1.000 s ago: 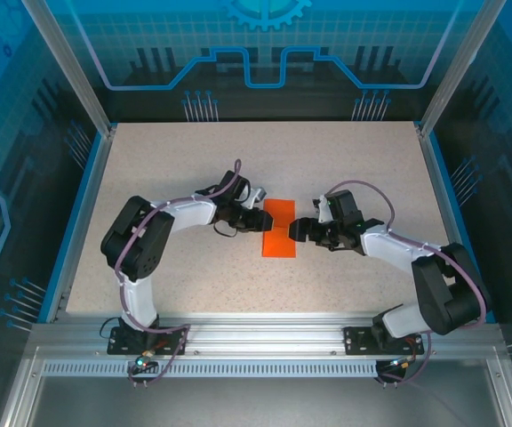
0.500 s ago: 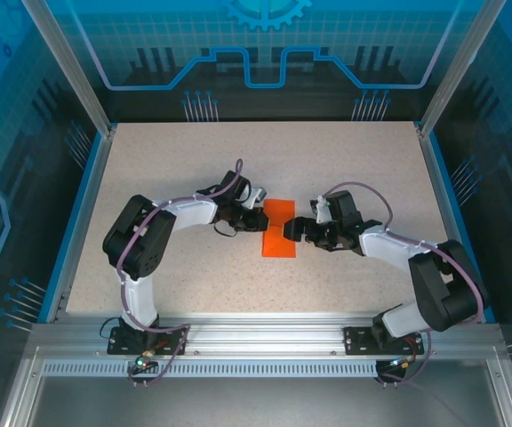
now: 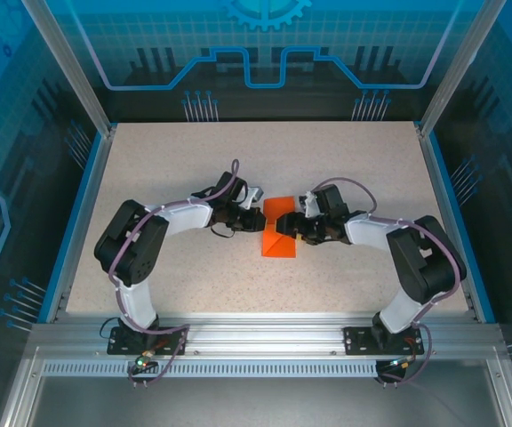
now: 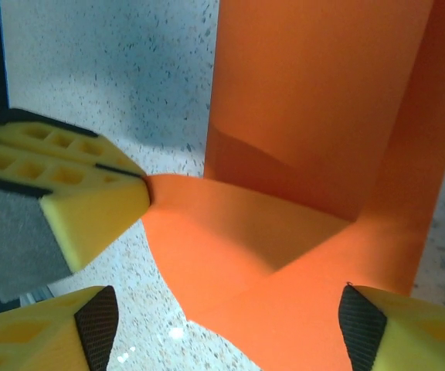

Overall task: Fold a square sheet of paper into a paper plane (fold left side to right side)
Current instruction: Turn over the paper at the center of the table.

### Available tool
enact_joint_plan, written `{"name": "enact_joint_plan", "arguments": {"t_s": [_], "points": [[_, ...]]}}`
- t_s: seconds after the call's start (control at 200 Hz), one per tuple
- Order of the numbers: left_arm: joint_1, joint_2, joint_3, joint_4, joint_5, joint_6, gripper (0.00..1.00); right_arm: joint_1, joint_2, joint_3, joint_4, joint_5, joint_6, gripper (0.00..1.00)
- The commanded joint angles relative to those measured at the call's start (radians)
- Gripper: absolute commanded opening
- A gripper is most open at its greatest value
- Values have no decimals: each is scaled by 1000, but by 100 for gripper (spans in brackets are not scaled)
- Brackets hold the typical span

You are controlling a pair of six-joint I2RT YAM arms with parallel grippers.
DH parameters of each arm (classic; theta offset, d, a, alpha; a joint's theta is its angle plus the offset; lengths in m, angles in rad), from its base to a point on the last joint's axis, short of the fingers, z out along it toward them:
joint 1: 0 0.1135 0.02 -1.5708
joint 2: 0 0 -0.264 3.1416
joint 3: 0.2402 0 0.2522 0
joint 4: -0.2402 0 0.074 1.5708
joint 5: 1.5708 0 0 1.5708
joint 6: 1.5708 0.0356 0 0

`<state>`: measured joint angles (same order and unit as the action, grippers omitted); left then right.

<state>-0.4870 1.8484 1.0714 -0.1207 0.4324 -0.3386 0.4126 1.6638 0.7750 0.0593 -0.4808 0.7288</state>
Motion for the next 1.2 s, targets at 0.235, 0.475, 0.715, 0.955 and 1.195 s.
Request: {"name": "enact_joint_plan", "arguments": {"t_s": [0.235,0.475,0.715,0.955,1.195], "points": [[9,-42,-29,18,-35,-2,16,21,103,78,47,-37,12,55],[37,-114,-69,43,-53,-52,55,21,66,78,40,2,-27,22],[99,-270,-152,118,6,-166,83,-21,-47,76,60,-19,-106,10],[151,-394,-189,223,150,-259,99,-88,-161,98,104,-160,-157,11],[151,-482,-187,372,288,-350,99,-98,-259,171,179,-300,-142,12]]}}
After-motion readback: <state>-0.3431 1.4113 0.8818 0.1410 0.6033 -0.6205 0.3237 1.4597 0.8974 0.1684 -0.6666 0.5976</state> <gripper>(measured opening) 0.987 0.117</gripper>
